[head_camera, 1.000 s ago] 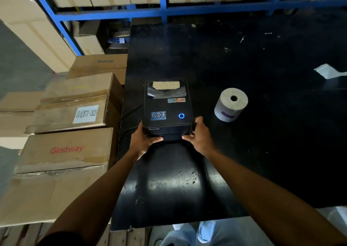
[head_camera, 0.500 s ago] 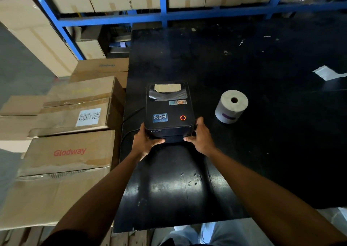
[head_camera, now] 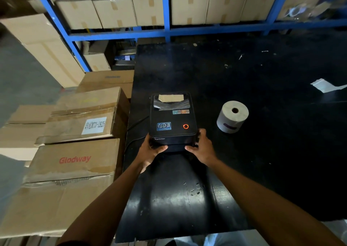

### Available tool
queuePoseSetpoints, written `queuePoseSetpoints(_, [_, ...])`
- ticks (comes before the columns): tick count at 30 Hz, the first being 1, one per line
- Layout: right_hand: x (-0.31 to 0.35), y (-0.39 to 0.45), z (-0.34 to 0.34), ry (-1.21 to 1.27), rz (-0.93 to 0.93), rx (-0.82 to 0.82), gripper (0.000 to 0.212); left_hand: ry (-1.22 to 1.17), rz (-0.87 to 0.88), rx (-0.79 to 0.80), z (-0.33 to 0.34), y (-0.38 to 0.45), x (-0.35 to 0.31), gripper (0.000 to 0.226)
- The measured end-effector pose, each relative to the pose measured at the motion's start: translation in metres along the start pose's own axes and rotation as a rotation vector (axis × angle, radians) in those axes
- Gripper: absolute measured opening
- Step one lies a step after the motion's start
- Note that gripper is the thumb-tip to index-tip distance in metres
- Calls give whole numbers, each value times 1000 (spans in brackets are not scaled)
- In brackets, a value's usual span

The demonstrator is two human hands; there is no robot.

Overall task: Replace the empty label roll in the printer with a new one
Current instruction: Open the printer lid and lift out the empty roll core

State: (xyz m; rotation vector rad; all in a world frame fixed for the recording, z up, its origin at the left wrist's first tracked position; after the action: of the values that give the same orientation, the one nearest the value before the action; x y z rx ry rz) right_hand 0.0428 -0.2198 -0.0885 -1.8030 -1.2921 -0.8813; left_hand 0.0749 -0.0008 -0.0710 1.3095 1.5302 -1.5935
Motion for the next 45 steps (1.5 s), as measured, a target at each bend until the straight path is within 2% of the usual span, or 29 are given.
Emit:
queuePoseSetpoints(3, [1, -5, 0, 16, -24, 41, 94, -25, 1, 13, 2, -3, -1, 72])
queuePoseSetpoints(6, [5, -7, -1, 3, -93, 56, 101, -57, -24, 7, 4, -3, 2, 73])
queuePoseSetpoints(10, [12, -9, -1, -31, -154, 22, 96, -119, -70, -21, 7, 1, 3, 74])
queuePoseSetpoints(14, [13, -12, 3, -31, -170, -11, 89, -131, -146, -6, 4, 12, 0, 89])
queuePoseSetpoints(20, [9, -8, 10, 30, -166, -59, 92, -183, -185, 22, 5, 16, 2, 93])
queuePoseSetpoints(29, [20, -14, 6, -47, -181, -194, 88, -289, -223, -5, 5, 20, -1, 98])
queuePoseSetpoints(33, [45, -3, -2, 74, -175, -302, 82, -268, -214, 7, 4, 21, -4, 105])
queuePoseSetpoints(37, [78, 19, -17, 195, -143, -344, 75, -156, -234, 1, 4, 17, -15, 114])
queuePoseSetpoints(41, [113, 45, -32, 414, -68, -307, 67, -21, -242, 68, 6, 13, -28, 120])
queuePoseSetpoints(45, [135, 64, -41, 462, 10, -258, 62, 16, -267, 51, 5, 12, -41, 120])
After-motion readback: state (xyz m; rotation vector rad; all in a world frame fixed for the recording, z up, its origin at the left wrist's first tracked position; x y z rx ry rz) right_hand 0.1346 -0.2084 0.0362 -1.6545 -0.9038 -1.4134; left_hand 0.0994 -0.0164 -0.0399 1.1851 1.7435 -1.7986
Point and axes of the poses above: each hand's wrist, its own y-axis towards the middle knuckle, its own z-axis out of the palm, x = y × z, the point moved 3 cm from there along y, towards the middle knuckle, and after that the axes turned 3 degrees about -z, right-handed, at the moved point
